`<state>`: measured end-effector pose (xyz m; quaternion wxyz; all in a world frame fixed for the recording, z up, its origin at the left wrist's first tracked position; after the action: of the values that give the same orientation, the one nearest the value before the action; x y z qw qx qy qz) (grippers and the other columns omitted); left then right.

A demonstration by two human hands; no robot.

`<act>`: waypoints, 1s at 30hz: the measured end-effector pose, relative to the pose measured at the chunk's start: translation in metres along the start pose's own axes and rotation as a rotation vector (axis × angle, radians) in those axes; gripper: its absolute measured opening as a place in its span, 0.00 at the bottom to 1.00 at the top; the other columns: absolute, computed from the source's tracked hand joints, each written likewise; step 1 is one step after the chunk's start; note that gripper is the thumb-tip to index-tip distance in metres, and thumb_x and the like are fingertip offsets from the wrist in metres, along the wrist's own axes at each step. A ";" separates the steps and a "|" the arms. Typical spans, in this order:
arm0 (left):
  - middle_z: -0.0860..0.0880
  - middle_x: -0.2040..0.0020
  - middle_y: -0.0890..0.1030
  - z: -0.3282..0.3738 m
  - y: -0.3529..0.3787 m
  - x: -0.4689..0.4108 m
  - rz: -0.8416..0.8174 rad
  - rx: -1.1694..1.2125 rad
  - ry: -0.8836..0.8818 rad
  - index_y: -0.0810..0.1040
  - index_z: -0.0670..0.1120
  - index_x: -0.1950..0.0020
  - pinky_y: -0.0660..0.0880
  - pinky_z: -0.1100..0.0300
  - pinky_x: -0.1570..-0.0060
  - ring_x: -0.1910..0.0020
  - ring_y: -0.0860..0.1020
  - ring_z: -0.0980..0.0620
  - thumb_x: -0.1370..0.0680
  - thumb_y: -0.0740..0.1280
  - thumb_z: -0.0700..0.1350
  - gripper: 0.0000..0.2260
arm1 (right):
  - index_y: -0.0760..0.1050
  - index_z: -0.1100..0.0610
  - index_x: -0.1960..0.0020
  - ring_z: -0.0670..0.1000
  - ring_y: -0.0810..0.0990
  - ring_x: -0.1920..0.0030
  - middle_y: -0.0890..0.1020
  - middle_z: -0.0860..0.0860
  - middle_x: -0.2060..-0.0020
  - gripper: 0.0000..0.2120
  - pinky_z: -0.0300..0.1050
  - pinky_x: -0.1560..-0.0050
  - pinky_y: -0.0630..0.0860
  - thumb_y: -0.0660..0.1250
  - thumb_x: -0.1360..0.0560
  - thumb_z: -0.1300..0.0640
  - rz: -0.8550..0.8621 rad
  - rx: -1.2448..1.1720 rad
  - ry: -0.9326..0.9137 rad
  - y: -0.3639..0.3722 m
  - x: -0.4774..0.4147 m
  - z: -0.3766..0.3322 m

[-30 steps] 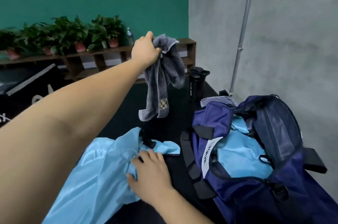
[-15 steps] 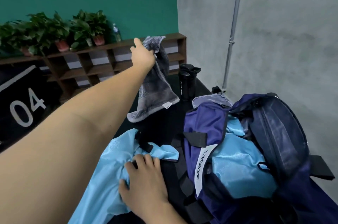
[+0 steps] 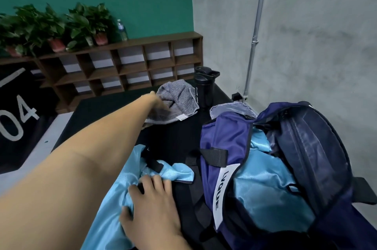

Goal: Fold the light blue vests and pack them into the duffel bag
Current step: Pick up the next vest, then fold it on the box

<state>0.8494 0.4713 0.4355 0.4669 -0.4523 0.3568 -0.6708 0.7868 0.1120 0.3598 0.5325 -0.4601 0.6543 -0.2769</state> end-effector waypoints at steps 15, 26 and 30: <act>0.44 0.35 0.78 0.020 0.038 0.007 -0.096 0.551 0.229 0.54 0.50 0.14 0.80 0.60 0.58 0.49 0.80 0.50 0.16 0.69 0.47 0.35 | 0.79 0.49 0.40 0.58 0.74 0.43 0.78 0.54 0.42 0.20 0.61 0.35 0.70 0.63 0.26 0.40 0.010 0.006 -0.007 0.006 0.000 0.000; 0.47 0.32 0.80 -0.071 -0.013 0.082 -0.018 0.347 0.285 0.70 0.52 0.23 0.73 0.50 0.30 0.34 0.78 0.48 0.19 0.73 0.56 0.27 | 0.77 0.50 0.39 0.57 0.72 0.42 0.76 0.51 0.45 0.20 0.60 0.36 0.72 0.59 0.22 0.40 -0.055 -0.016 -0.007 -0.008 0.003 0.001; 0.54 0.40 0.84 -0.113 -0.014 0.149 0.042 0.326 0.330 0.76 0.54 0.30 0.75 0.57 0.40 0.39 0.81 0.51 0.19 0.73 0.54 0.19 | 0.77 0.49 0.36 0.57 0.71 0.38 0.75 0.50 0.42 0.21 0.58 0.33 0.70 0.57 0.21 0.39 -0.093 -0.008 -0.005 -0.009 0.004 0.000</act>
<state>0.7161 0.3404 0.4514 0.4831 -0.2476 0.3248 -0.7745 0.7891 0.1047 0.3656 0.5188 -0.4930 0.6320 -0.2973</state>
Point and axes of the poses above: each hand's wrist, its own x-axis away from the middle knuckle, its own y-axis out of the palm, z = x × y, the point moved 4 cm from there along -x, towards the middle knuckle
